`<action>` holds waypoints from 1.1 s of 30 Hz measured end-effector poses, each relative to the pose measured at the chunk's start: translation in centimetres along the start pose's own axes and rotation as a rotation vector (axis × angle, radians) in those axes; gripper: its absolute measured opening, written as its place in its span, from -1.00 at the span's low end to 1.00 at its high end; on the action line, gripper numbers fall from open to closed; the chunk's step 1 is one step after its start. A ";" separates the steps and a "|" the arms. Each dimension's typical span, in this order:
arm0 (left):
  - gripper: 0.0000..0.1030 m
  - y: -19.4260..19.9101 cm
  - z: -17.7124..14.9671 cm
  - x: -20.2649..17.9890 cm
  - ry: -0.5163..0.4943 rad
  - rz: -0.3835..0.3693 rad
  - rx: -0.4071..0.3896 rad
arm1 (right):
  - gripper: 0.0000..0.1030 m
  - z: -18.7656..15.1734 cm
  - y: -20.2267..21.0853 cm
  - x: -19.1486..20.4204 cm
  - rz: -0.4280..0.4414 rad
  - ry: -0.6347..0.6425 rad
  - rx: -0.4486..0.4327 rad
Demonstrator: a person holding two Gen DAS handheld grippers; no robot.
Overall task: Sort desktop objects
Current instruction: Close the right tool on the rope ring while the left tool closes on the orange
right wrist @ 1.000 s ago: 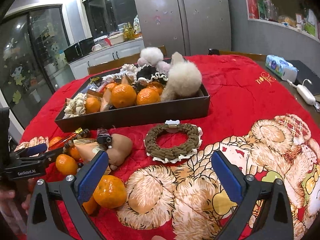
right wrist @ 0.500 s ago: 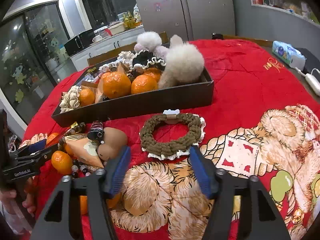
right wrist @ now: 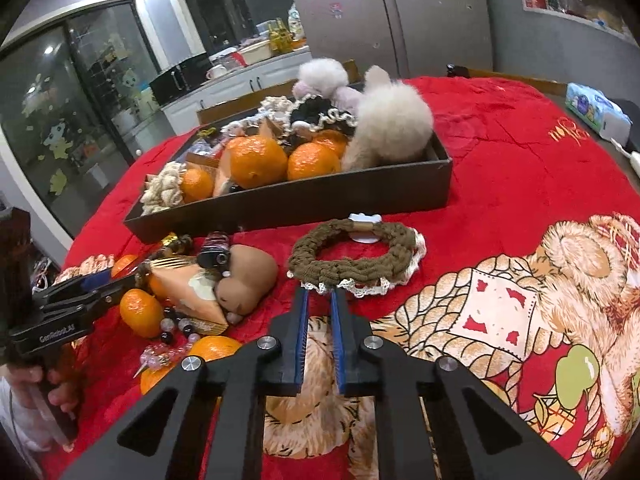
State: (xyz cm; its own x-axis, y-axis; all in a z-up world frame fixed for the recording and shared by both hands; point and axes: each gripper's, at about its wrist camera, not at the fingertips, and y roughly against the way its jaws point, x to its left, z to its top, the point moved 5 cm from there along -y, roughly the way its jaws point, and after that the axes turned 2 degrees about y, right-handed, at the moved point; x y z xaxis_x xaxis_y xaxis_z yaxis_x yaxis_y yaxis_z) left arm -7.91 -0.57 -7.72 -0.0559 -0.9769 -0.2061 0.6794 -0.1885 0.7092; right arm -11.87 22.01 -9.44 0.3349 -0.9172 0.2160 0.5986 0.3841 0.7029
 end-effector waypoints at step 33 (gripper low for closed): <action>-0.02 -0.2 -0.1 1.3 -0.010 0.120 0.012 | -0.77 0.0 0.1 -0.1 0.004 0.016 0.002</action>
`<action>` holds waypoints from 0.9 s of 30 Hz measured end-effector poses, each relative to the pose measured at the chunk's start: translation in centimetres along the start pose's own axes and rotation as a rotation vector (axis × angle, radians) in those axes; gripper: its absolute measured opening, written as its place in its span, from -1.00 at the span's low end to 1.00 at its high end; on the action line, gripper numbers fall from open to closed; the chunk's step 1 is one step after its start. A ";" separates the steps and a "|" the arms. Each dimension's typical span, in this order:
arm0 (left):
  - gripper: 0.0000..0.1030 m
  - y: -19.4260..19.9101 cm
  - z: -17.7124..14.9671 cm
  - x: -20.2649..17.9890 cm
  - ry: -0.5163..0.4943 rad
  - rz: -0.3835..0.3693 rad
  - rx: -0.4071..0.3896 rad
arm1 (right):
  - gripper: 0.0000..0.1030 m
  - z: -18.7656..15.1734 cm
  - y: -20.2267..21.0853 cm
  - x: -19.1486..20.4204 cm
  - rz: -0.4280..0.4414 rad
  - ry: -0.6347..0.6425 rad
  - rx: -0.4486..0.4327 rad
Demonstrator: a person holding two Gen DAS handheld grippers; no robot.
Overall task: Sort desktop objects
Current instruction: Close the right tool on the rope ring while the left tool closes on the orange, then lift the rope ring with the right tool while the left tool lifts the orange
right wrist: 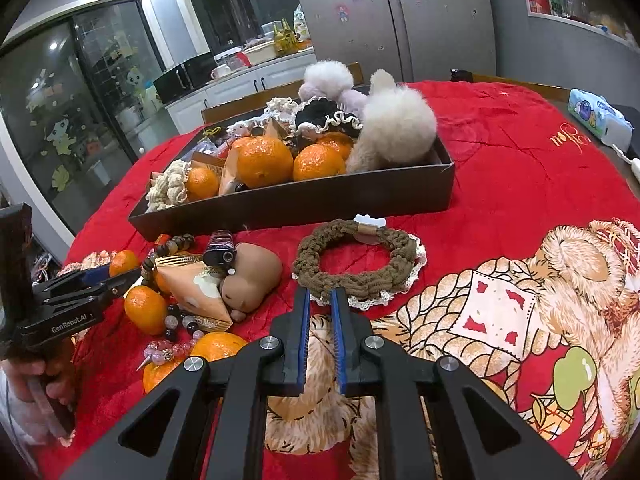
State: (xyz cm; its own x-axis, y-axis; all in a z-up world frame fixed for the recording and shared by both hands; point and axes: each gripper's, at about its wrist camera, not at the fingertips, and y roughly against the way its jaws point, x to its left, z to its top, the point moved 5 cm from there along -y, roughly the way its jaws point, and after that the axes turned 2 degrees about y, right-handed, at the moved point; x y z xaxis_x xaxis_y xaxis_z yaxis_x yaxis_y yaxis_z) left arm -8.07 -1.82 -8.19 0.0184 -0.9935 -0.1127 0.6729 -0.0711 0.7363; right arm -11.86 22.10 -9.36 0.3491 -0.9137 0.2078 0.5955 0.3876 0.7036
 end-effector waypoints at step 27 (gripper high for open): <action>-0.28 1.2 0.3 -1.3 -0.057 -0.016 -0.047 | -0.83 0.4 1.7 1.4 -0.033 0.102 -0.077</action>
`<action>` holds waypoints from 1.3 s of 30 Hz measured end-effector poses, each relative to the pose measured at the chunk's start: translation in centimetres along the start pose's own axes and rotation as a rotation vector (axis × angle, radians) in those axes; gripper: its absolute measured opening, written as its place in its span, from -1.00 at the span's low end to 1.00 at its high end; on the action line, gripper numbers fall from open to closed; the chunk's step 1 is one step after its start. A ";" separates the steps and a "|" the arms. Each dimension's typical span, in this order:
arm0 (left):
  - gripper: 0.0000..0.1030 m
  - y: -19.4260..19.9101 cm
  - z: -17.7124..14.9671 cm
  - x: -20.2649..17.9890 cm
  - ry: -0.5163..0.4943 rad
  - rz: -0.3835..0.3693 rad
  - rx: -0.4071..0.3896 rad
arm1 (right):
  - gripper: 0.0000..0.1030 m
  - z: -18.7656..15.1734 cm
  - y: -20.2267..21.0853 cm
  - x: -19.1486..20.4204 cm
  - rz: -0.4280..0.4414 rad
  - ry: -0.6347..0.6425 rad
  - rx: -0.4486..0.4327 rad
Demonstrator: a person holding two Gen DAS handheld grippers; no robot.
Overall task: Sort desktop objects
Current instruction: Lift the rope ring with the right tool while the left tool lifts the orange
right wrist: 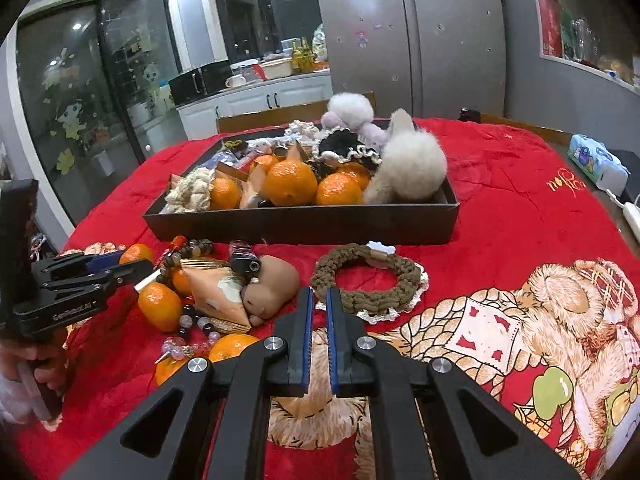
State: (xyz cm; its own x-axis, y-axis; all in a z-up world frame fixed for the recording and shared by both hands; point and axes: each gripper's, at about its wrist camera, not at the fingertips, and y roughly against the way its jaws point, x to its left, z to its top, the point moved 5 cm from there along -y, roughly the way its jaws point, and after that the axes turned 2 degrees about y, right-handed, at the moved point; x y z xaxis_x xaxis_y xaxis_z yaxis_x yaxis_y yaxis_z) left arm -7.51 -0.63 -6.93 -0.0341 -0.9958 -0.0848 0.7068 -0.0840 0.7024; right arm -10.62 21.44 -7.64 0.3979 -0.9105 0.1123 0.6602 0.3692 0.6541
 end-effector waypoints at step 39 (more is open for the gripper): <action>-0.28 4.1 1.4 -1.9 -0.038 -0.017 -0.120 | -0.82 1.9 0.3 -4.7 0.010 -0.235 -0.022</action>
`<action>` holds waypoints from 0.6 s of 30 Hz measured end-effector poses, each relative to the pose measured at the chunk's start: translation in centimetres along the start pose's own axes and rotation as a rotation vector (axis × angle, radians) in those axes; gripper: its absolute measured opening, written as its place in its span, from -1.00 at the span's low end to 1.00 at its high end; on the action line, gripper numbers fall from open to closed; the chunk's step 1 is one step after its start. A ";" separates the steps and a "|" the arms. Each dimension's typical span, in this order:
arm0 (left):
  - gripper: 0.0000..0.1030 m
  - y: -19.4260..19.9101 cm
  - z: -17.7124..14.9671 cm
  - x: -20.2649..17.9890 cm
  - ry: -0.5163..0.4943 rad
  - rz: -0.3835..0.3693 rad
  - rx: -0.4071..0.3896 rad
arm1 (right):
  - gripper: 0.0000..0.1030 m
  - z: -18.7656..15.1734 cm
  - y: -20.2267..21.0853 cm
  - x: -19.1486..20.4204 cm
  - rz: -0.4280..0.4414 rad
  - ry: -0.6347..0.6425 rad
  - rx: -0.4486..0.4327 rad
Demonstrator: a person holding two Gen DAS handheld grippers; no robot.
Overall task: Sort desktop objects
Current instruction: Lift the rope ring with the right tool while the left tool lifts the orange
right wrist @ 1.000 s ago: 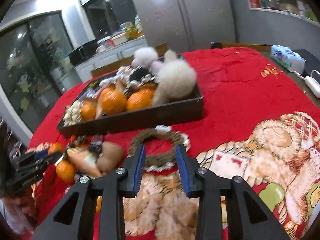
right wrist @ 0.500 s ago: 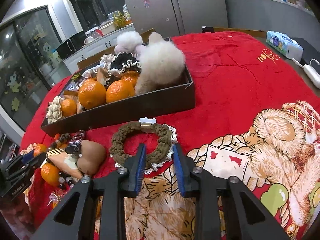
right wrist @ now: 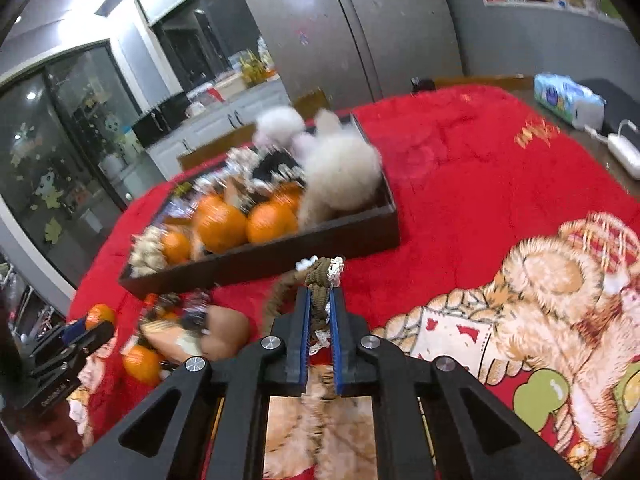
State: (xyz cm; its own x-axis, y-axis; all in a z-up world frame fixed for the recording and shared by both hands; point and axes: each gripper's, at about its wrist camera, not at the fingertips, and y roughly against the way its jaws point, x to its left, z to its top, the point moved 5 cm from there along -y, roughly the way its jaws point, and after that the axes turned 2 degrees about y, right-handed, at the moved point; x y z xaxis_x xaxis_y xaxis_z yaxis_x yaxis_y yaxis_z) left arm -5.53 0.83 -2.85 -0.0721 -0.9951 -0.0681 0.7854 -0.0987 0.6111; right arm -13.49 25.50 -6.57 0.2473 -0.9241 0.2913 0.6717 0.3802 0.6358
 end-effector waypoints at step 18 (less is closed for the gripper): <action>-0.28 2.6 3.6 0.0 0.014 0.005 -0.073 | -0.82 4.6 4.3 6.4 0.028 0.153 -0.113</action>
State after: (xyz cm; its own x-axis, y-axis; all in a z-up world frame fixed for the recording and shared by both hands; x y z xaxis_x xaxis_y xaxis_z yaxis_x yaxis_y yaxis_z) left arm -5.73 0.51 1.59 -0.0599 -0.9952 -0.0772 0.8287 -0.0927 0.5520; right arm -12.21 21.39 1.28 0.3644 -0.9116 0.1904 0.7350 0.4070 0.5423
